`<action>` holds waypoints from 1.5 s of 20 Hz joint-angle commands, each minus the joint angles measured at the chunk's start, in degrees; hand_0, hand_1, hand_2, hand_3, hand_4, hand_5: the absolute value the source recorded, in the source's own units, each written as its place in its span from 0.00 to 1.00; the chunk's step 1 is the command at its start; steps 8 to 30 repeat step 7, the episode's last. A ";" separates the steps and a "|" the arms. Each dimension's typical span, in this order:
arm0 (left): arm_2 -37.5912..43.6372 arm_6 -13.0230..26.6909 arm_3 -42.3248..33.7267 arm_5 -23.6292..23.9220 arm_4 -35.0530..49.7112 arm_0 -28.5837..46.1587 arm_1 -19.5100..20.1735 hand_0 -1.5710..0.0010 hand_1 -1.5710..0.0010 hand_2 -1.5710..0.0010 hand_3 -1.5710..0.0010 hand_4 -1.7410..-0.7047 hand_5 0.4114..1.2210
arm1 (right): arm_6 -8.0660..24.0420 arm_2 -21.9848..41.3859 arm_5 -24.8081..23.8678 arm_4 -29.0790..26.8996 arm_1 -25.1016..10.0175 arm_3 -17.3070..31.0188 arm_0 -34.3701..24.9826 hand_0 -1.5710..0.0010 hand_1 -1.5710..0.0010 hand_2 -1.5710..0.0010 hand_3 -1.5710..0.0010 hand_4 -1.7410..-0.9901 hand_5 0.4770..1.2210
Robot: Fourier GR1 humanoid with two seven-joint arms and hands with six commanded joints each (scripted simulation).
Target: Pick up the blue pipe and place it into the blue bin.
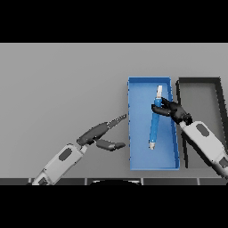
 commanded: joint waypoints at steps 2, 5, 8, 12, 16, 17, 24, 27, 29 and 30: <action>-0.28 -0.16 -0.51 0.53 -0.48 -0.04 -0.37 1.00 1.00 1.00 1.00 0.88 0.07 | -0.83 -0.55 -0.02 -0.44 0.38 0.37 -0.13 0.98 0.99 0.99 0.99 0.75 0.41; 0.35 -1.40 0.24 -0.14 -0.38 0.43 1.07 1.00 1.00 1.00 1.00 0.88 0.08 | -0.69 0.23 0.28 0.20 0.25 -0.31 -0.11 0.99 0.99 0.99 0.99 0.74 0.39; -0.11 -1.35 -0.23 -0.17 -0.40 0.90 0.90 1.00 1.00 1.00 1.00 0.88 0.08 | -0.53 0.43 0.46 0.36 -0.01 -0.88 -0.20 0.99 0.99 0.99 0.99 0.74 0.39; -0.11 -1.35 -0.23 -0.17 -0.40 0.90 0.90 1.00 1.00 1.00 1.00 0.88 0.08 | -0.53 0.43 0.46 0.36 -0.01 -0.88 -0.20 0.99 0.99 0.99 0.99 0.74 0.39; -0.11 -1.35 -0.23 -0.17 -0.40 0.90 0.90 1.00 1.00 1.00 1.00 0.88 0.08 | -0.53 0.43 0.46 0.36 -0.01 -0.88 -0.20 0.99 0.99 0.99 0.99 0.74 0.39; -0.11 -1.35 -0.23 -0.17 -0.40 0.90 0.90 1.00 1.00 1.00 1.00 0.88 0.08 | -0.53 0.43 0.46 0.36 -0.01 -0.88 -0.20 0.99 0.99 0.99 0.99 0.74 0.39; -0.11 -1.35 -0.23 -0.17 -0.40 0.90 0.90 1.00 1.00 1.00 1.00 0.88 0.08 | -0.53 0.43 0.46 0.36 -0.01 -0.88 -0.20 0.99 0.99 0.99 0.99 0.74 0.39; -0.11 -1.35 -0.23 -0.17 -0.40 0.90 0.90 1.00 1.00 1.00 1.00 0.88 0.08 | -0.53 0.43 0.46 0.36 -0.01 -0.88 -0.20 0.99 0.99 0.99 0.99 0.74 0.39; -0.11 -1.35 -0.23 -0.17 -0.40 0.90 0.90 1.00 1.00 1.00 1.00 0.88 0.08 | -0.53 0.43 0.46 0.36 -0.01 -0.88 -0.20 0.99 0.99 0.99 0.99 0.74 0.39; -0.11 -1.35 -0.23 -0.17 -0.40 0.90 0.90 1.00 1.00 1.00 1.00 0.88 0.08 | -0.53 0.43 0.46 0.36 -0.01 -0.88 -0.20 0.99 0.99 0.99 0.99 0.74 0.39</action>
